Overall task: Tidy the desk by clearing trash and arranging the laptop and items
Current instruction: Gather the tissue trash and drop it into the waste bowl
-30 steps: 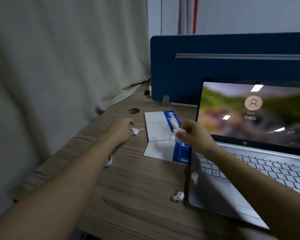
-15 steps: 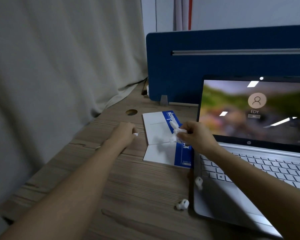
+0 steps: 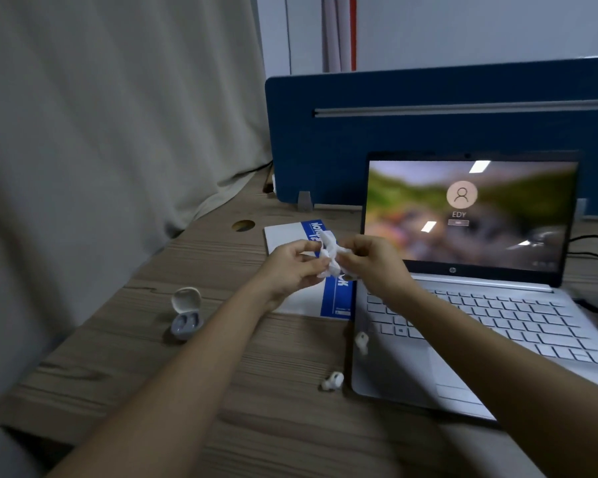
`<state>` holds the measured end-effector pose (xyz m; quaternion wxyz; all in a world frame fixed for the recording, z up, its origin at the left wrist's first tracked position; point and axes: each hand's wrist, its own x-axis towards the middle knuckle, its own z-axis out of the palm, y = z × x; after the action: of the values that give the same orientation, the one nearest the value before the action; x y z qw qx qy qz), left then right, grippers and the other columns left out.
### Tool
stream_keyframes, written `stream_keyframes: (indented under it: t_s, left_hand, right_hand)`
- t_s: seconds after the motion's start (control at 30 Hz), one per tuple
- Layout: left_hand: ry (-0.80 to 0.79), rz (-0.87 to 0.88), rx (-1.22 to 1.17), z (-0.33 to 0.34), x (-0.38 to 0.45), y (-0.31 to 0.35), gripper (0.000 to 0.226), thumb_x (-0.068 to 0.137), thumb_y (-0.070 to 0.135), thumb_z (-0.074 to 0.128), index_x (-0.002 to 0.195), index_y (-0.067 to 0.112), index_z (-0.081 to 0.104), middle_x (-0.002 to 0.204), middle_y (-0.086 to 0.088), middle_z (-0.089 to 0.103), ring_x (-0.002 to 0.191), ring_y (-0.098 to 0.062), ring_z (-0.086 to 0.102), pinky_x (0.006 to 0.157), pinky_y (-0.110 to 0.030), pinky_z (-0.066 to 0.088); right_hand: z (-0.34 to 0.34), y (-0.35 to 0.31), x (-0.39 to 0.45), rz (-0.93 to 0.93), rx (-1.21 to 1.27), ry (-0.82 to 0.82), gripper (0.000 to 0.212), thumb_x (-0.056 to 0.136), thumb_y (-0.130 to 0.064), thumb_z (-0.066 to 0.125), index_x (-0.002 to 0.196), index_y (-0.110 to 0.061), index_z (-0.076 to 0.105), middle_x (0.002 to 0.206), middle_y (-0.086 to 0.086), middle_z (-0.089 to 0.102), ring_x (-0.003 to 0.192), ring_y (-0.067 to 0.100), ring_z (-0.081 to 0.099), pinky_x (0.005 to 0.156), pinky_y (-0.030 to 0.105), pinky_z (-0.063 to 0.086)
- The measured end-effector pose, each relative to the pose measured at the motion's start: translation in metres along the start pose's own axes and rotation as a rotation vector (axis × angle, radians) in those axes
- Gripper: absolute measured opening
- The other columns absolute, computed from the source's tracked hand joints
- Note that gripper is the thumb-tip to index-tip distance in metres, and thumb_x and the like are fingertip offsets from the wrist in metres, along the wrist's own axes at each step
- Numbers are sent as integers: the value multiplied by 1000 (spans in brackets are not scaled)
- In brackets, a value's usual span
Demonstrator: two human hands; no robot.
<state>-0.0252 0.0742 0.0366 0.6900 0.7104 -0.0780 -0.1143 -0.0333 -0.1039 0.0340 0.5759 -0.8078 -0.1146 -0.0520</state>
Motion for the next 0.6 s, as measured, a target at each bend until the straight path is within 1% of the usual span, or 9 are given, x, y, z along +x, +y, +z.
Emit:
stream_keyframes:
  t_s: [0.07, 0.13, 0.2, 0.27, 0.33, 0.4, 0.47, 0.53, 0.6]
  left_hand:
    - [1, 0, 3, 8, -3, -2, 30, 89, 8, 67, 118, 15, 62, 103, -10, 72, 93, -18, 72, 71, -23, 56]
    - [26, 13, 39, 17, -4, -4, 28, 88, 8, 69, 113, 18, 63, 108, -12, 70, 95, -20, 71, 72, -24, 56]
    - [52, 29, 39, 25, -4, -6, 26, 86, 7, 70, 109, 17, 63, 111, -11, 70, 98, -21, 71, 76, -28, 58]
    - [60, 47, 55, 32, -4, -5, 23, 85, 7, 71, 107, 13, 65, 111, -11, 71, 100, -24, 69, 78, -31, 58]
    - [49, 75, 97, 39, -5, -4, 22, 85, 7, 72, 106, 9, 66, 106, -10, 72, 98, -23, 69, 75, -28, 58]
    - [50, 92, 138, 46, -7, 0, 19, 83, 9, 74, 101, 10, 66, 97, -6, 72, 90, -17, 70, 69, -22, 55]
    - [57, 111, 171, 54, -8, 1, 16, 82, 10, 75, 95, 11, 65, 88, -4, 70, 80, -12, 69, 65, -19, 53]
    - [65, 134, 206, 61, -8, 2, 17, 81, 10, 76, 94, 9, 65, 82, -2, 71, 76, -11, 67, 63, -19, 53]
    - [71, 169, 268, 70, -8, 4, 19, 79, 15, 79, 90, 10, 64, 69, 7, 70, 67, -5, 65, 60, -21, 51]
  right_hand:
    - [-6, 0, -7, 7, 19, -12, 15, 97, -11, 55, 92, -9, 69, 88, 13, 70, 78, 26, 68, 64, 26, 58]
    - [-12, 0, -13, 23, 1, -40, 21, 100, -10, 49, 99, -4, 69, 93, 12, 70, 84, 26, 70, 70, 29, 61]
    - [-16, 1, -19, 37, -49, -68, 23, 101, -10, 45, 105, -5, 67, 96, 12, 69, 86, 27, 69, 74, 34, 61]
    - [-20, 3, -23, 25, -128, -51, 17, 101, -13, 45, 105, -9, 61, 96, 14, 67, 83, 27, 67, 65, 33, 55]
    - [-25, 4, -27, 16, -158, 23, 6, 99, -17, 51, 97, -17, 57, 92, 9, 65, 77, 21, 61, 59, 27, 45]
    - [-31, 5, -28, -6, -142, 71, 13, 94, -15, 61, 84, -22, 57, 81, -1, 63, 70, 12, 56, 62, 25, 42]
    - [-38, 5, -32, 7, -89, 79, 18, 90, -11, 65, 76, -22, 61, 71, -5, 61, 66, 11, 54, 65, 26, 44]
    - [-46, 5, -35, 31, -41, 78, 19, 91, -11, 64, 74, -19, 64, 67, -1, 61, 65, 16, 55, 68, 34, 47]
    - [-53, 6, -40, 52, 7, 77, 19, 93, -14, 62, 75, -16, 66, 66, 4, 63, 64, 19, 57, 66, 41, 52]
